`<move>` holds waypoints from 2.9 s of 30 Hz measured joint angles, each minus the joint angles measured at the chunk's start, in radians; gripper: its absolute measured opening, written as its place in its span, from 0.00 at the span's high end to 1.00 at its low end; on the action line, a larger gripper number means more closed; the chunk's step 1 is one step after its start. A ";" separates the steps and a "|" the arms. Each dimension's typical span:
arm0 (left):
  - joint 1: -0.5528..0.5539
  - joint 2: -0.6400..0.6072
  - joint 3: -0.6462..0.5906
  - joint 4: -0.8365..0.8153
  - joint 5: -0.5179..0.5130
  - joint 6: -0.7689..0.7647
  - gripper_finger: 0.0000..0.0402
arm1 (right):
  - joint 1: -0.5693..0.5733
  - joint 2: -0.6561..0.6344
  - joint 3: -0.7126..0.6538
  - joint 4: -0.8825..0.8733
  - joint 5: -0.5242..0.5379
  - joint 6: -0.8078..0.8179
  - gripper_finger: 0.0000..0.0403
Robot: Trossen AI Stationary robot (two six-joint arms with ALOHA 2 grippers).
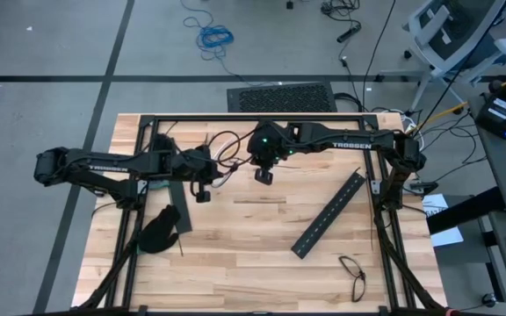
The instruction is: Ziptie cables
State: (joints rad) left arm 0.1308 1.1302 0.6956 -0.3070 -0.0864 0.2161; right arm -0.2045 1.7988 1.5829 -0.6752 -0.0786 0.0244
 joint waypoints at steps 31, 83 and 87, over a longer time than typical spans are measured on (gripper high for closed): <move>0.012 0.062 0.000 0.055 -0.083 0.135 0.99 | -0.008 -0.006 0.000 -0.166 -0.087 -0.066 1.00; 0.019 0.095 0.000 0.127 -0.065 0.184 0.99 | -0.097 -0.010 0.127 -0.220 0.003 -0.113 1.00; 0.019 0.095 0.000 0.127 -0.068 0.186 0.99 | -0.104 -0.010 0.127 -0.265 0.002 -0.116 1.00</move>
State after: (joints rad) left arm 0.1493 1.2255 0.6956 -0.1798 -0.1547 0.4024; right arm -0.3088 1.7885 1.7100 -0.9402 -0.0766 -0.0916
